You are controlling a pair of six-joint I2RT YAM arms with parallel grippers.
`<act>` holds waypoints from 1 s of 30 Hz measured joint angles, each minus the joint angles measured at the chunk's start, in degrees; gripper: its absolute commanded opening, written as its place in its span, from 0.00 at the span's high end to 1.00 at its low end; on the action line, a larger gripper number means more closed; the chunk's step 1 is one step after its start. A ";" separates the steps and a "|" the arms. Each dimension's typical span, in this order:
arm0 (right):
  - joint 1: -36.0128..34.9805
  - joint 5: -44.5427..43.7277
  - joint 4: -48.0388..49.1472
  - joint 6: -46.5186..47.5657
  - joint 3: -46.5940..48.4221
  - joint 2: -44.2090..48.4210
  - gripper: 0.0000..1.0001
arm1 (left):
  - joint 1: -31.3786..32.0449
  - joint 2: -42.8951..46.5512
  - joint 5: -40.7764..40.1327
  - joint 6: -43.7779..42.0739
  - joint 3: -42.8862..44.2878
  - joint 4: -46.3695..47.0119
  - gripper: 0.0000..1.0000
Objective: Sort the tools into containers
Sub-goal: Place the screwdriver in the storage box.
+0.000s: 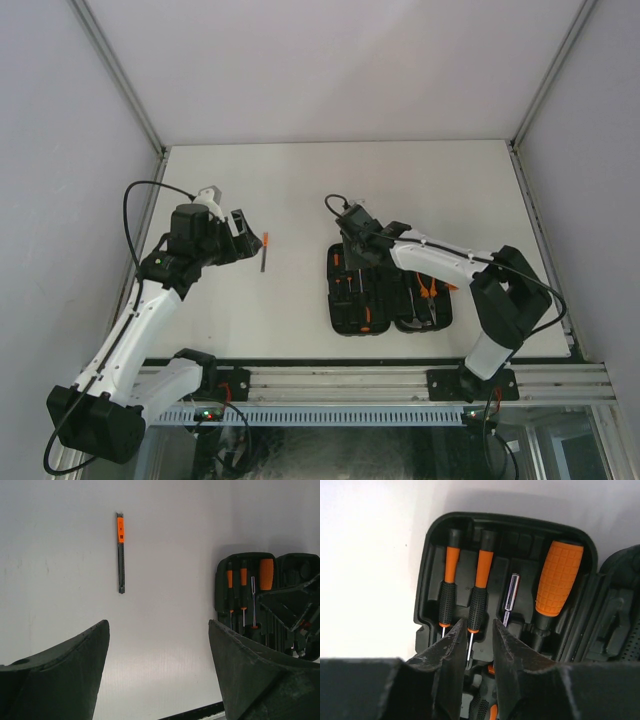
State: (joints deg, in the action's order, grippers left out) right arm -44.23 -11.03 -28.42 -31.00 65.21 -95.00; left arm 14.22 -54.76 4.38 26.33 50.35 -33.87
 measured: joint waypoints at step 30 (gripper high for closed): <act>1.40 4.09 -5.49 -0.02 6.51 -10.01 1.00 | 0.00 0.02 0.83 2.69 -0.17 0.79 0.19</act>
State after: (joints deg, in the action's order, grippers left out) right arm -42.83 -6.94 -33.91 -31.03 71.72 -105.01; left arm 14.22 -54.74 5.21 29.02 50.17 -33.08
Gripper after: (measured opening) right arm 0.021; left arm 0.819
